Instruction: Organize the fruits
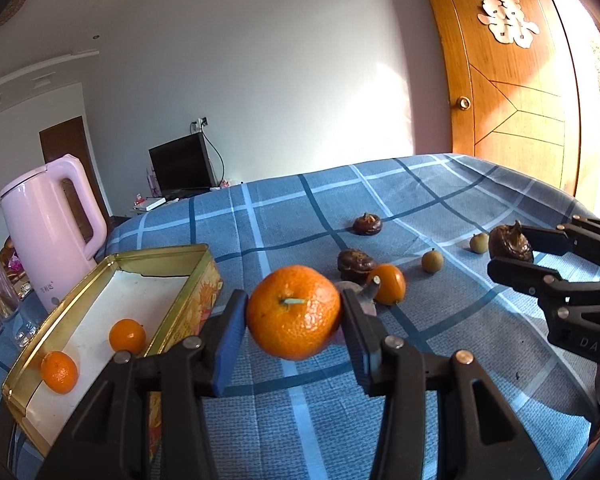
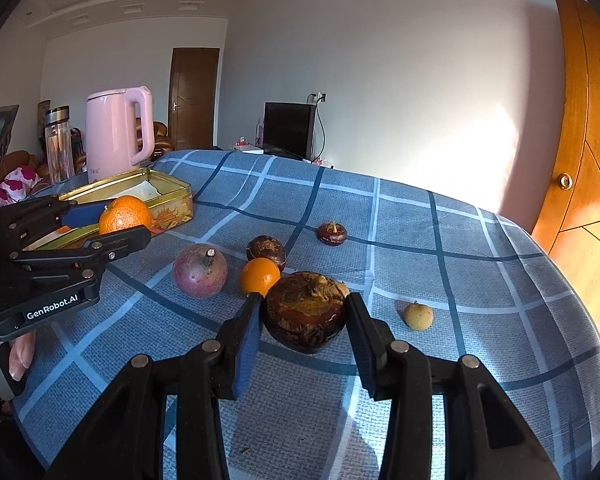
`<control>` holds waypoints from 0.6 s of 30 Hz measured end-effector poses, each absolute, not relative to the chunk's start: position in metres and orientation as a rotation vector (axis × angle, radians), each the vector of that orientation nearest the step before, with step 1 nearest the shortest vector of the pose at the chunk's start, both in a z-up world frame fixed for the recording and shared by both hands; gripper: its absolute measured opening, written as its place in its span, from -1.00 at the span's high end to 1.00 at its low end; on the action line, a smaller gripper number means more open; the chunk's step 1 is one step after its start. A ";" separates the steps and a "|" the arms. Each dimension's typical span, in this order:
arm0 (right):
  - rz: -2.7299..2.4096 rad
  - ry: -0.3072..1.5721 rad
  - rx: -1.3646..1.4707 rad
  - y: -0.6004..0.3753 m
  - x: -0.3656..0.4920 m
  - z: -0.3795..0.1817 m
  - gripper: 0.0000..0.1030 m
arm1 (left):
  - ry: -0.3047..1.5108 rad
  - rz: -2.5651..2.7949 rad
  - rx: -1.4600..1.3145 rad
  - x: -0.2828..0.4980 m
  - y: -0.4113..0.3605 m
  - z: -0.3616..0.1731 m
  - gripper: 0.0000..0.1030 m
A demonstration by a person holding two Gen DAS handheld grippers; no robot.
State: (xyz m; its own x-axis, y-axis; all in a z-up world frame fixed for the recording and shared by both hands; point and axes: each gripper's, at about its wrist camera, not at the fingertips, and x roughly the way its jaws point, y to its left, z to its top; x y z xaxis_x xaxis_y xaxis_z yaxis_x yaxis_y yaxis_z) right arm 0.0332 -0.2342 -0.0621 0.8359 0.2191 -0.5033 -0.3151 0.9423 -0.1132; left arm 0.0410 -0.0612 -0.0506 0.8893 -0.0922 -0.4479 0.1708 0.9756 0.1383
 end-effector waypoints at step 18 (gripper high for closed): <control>0.262 0.409 -0.209 -0.232 0.020 -0.051 0.15 | 0.381 -0.092 0.184 0.028 -0.055 -0.044 0.06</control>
